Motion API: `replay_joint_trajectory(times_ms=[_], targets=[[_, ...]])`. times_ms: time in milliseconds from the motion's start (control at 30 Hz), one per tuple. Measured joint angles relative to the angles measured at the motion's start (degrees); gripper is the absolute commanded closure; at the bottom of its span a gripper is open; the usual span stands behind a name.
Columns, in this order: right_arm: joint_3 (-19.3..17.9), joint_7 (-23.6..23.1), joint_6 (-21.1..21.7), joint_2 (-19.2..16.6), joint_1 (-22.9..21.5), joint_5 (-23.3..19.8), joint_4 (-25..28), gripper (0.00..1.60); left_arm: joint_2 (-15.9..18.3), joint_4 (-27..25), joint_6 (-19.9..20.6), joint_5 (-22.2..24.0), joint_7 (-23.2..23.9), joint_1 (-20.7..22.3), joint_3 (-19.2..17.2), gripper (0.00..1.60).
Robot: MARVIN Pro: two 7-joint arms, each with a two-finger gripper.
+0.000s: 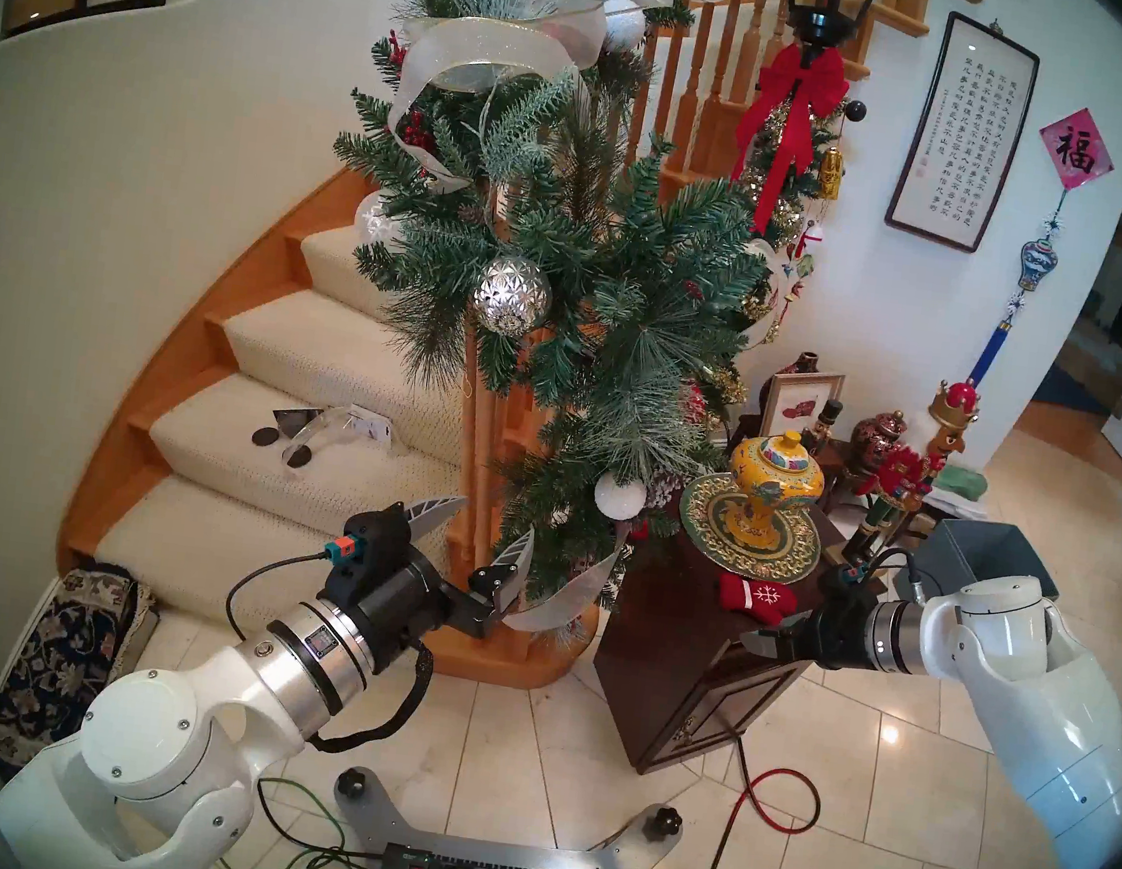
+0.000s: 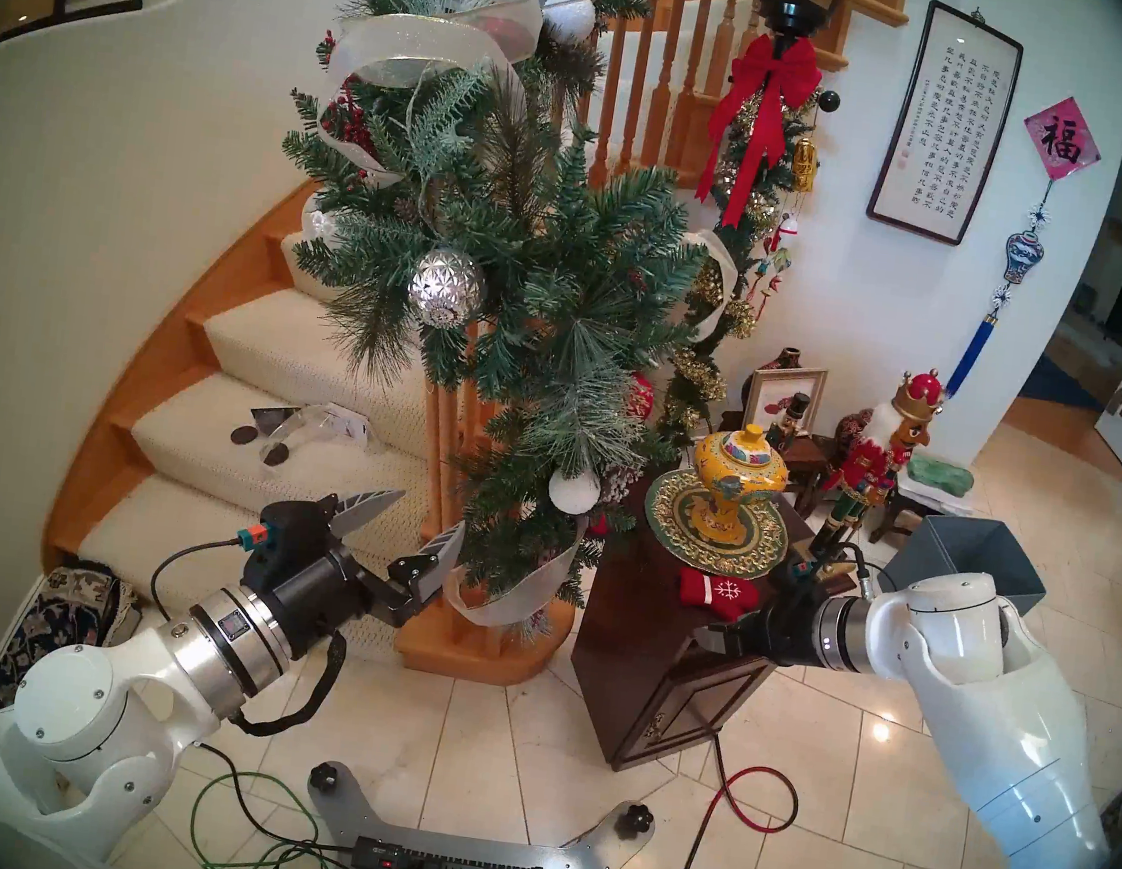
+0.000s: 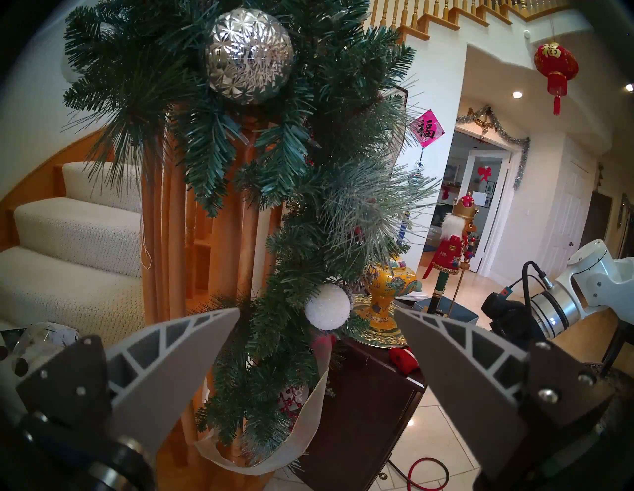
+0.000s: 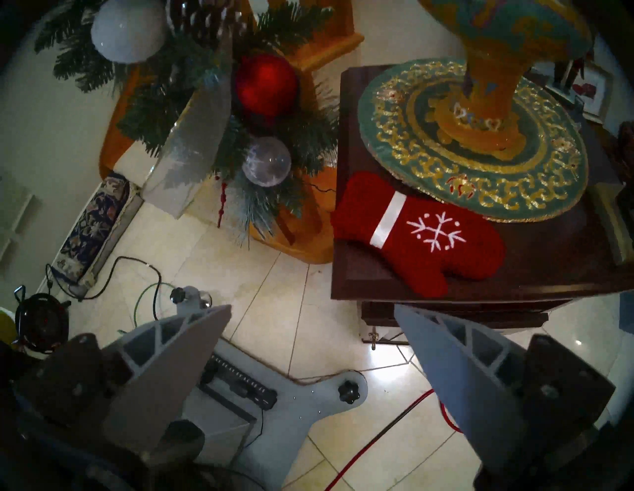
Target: Hang the ornament onto the Christmas-tree-style decoration
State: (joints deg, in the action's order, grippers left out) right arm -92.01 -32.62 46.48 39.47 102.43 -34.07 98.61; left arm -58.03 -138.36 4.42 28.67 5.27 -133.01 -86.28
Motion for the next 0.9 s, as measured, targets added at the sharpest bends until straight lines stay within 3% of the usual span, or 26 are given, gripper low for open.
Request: replay_joint_trajectory(times_ms=[900], targets=[[9.52, 2.87, -3.62, 0.41, -10.20, 5.98, -9.10, 0.00, 0.00, 0.00, 0.01, 0.00, 0.01, 0.00, 0.00, 0.00]])
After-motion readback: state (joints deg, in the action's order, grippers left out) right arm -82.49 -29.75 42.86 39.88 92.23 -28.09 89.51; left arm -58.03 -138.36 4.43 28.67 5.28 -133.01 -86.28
